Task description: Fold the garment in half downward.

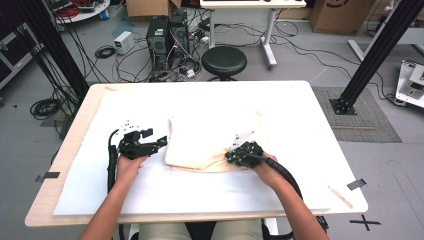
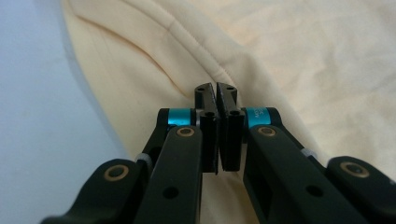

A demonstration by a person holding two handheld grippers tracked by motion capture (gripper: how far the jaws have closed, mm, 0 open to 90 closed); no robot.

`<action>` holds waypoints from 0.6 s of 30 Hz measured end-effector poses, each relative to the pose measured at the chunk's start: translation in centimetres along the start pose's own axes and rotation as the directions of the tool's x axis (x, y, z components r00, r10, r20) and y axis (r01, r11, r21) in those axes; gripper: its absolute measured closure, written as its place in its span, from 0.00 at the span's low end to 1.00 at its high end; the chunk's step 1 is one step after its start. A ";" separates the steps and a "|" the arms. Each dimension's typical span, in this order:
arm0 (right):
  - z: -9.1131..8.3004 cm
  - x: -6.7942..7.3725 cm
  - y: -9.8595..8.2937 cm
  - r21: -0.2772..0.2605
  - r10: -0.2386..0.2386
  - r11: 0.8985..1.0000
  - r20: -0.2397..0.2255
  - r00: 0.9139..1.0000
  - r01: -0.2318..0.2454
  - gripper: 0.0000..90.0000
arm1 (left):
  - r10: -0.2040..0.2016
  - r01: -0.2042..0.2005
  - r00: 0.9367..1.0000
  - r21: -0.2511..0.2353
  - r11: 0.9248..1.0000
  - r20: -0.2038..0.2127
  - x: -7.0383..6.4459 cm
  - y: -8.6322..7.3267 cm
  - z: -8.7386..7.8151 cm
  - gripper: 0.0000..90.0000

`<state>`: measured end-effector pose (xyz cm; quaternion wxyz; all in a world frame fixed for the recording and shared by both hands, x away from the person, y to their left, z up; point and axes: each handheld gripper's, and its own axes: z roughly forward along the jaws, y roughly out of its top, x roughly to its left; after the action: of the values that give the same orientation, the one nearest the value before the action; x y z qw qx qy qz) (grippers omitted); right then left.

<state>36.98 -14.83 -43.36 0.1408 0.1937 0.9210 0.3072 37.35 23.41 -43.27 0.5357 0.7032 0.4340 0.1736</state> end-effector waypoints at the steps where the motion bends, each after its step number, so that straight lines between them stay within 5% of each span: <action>1: -0.3 -0.2 0.0 -0.024 0.023 0.999 -0.020 1.000 -0.024 0.99 | -0.001 0.001 1.000 -0.003 1.000 0.000 0.1 0.1 -0.1 0.26; 5: -1.2 -1.2 -0.3 -0.093 0.090 0.991 -0.067 0.994 -0.096 0.80 | -0.007 0.007 1.000 -0.008 1.000 0.005 0.2 0.1 -0.1 0.26; 10: 0.3 -0.5 0.0 -0.046 0.044 0.998 -0.026 0.999 -0.045 0.76 | -0.005 0.005 1.000 0.002 1.000 0.013 0.2 0.1 0.1 0.26; 13: 1.0 -0.6 0.1 -0.030 0.054 0.998 -0.010 0.998 -0.054 0.85 | -0.009 0.009 1.000 -0.002 1.000 0.016 0.2 0.1 0.1 0.27; 15: 0.9 -1.1 0.1 -0.023 0.101 0.995 -0.038 0.994 -0.102 0.96 | -0.009 0.009 1.000 -0.002 1.000 0.018 0.1 0.1 0.1 0.27; 18: 0.4 -1.6 0.0 -0.010 0.148 0.989 -0.091 0.985 -0.149 1.00 | -0.006 0.006 1.000 0.002 1.000 0.017 0.1 0.0 0.2 0.27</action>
<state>38.59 -15.32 -43.48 0.0774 0.2465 0.9068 0.3331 37.55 23.40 -43.31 0.5393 0.7038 0.4318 0.1654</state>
